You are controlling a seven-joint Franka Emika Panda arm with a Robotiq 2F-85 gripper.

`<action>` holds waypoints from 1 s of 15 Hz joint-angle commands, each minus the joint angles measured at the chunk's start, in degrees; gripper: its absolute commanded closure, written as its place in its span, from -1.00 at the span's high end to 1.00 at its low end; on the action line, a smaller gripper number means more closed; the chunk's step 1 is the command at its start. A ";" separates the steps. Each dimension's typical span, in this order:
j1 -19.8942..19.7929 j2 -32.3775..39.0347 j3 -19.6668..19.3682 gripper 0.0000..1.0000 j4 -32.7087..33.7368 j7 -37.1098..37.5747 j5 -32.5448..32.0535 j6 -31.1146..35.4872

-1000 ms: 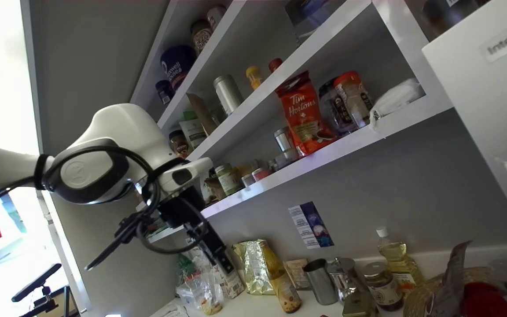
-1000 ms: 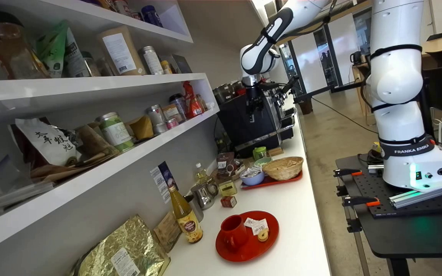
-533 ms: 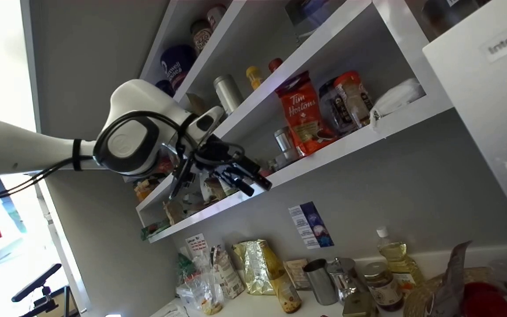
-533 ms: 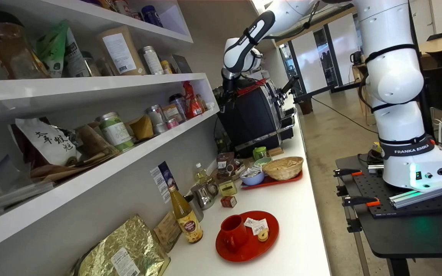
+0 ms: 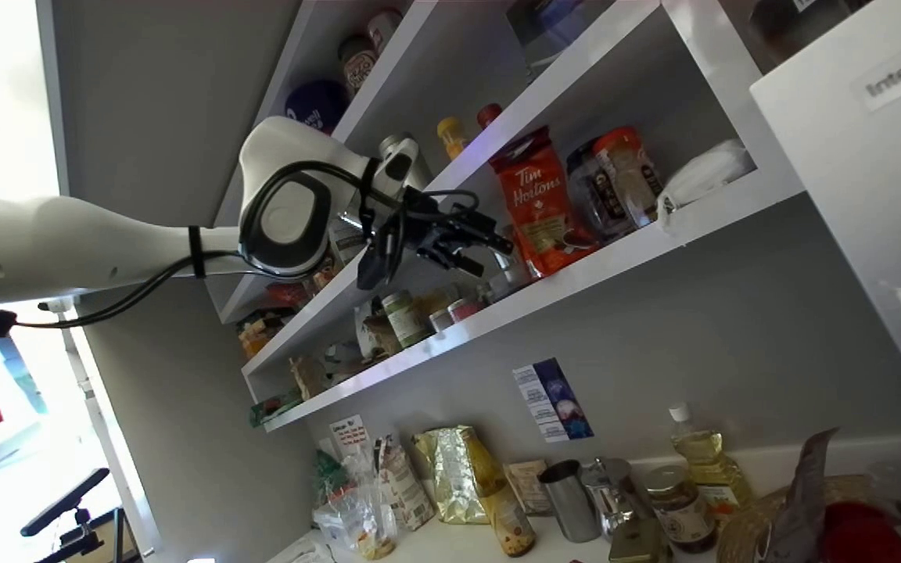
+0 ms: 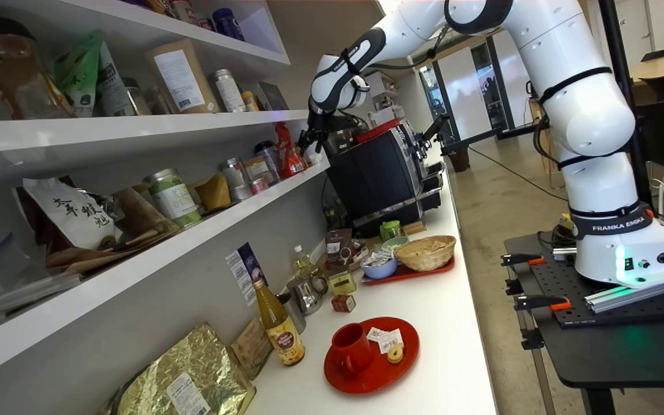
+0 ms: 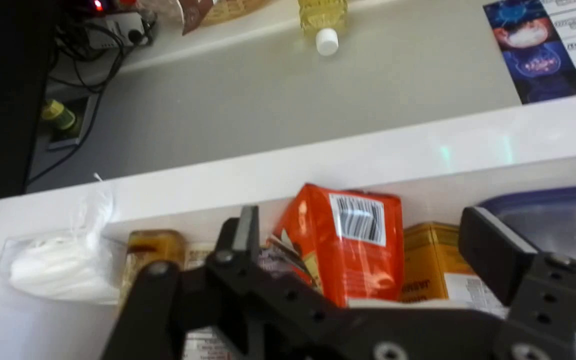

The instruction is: Put the orange packet on the counter.

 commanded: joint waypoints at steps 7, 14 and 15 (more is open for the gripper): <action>-3.72 9.62 2.53 1.00 17.26 0.38 1.61 0.51; -6.76 16.33 6.81 0.50 24.79 -1.25 4.30 -2.50; -7.07 17.07 7.56 0.45 25.57 -1.42 4.69 -2.82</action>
